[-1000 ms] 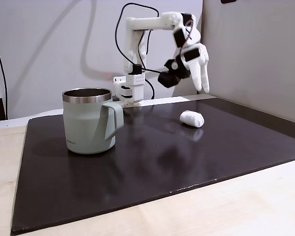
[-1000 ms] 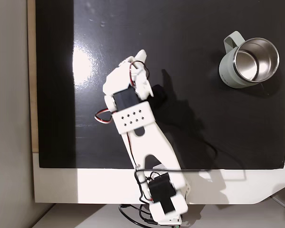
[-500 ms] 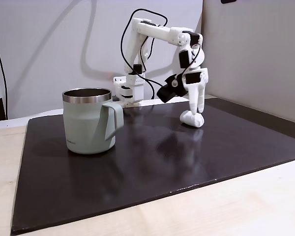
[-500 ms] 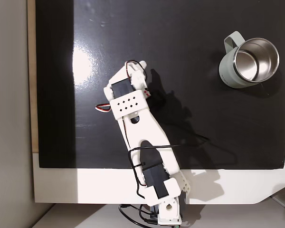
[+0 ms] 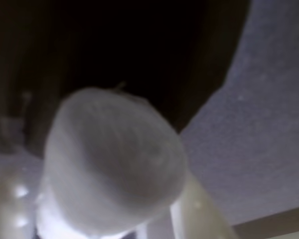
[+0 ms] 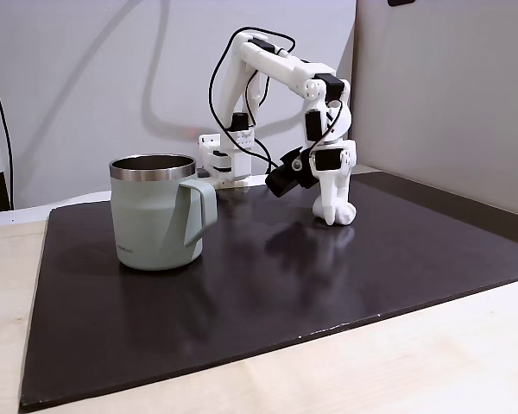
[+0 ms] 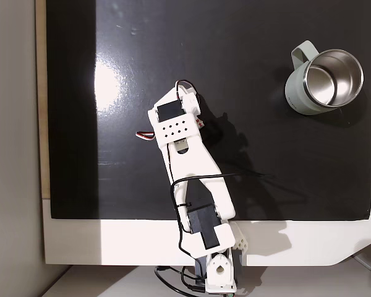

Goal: Grasp a gauze and put it in the cup.

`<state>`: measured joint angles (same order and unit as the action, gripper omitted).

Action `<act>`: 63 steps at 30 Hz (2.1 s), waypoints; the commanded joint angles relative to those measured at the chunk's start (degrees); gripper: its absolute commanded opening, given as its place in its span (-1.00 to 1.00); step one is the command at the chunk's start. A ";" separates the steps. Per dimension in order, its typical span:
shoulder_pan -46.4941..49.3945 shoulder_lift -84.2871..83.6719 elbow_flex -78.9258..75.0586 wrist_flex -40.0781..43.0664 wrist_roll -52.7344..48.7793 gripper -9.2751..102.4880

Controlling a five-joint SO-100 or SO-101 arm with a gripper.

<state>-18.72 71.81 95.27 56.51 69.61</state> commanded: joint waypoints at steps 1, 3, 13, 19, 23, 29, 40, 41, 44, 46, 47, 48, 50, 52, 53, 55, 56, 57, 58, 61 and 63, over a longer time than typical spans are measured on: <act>1.23 0.44 -0.79 -0.53 -0.62 -0.48; 1.93 0.35 -1.14 -0.53 -1.32 -0.60; 3.52 0.97 -2.11 0.44 -2.90 -0.82; 3.69 5.45 -5.98 5.10 -2.90 -0.83; 4.04 10.02 -10.90 10.55 -3.08 -0.83; 5.27 15.12 -23.03 22.85 -3.69 -0.83; 18.90 16.44 -45.09 40.78 -10.55 -0.83; 20.83 16.08 -46.67 41.75 -11.51 -0.83; 27.25 14.33 -51.15 44.56 -14.50 -0.83; 31.55 13.62 -52.73 45.26 -16.88 -0.83; 33.49 13.36 -53.00 45.26 -18.28 -0.83; 35.33 13.10 -53.26 45.26 -19.69 -0.83; 38.85 12.13 -53.61 45.35 -21.97 -0.83; 42.36 10.46 -54.14 45.53 -23.99 -0.83; 44.03 9.32 -54.84 45.70 -24.96 -0.83; 47.20 6.68 -56.87 45.79 -26.72 -0.83; 48.69 5.27 -58.36 45.88 -27.69 -0.83; 50.01 3.87 -60.03 45.88 -28.56 -0.83; 51.15 2.37 -61.70 45.88 -29.36 -0.83; 53.96 -1.93 -66.62 45.97 -31.46 -0.83; 55.46 -4.66 -69.87 45.97 -32.34 -0.83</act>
<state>34.80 68.64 31.29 102.13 38.67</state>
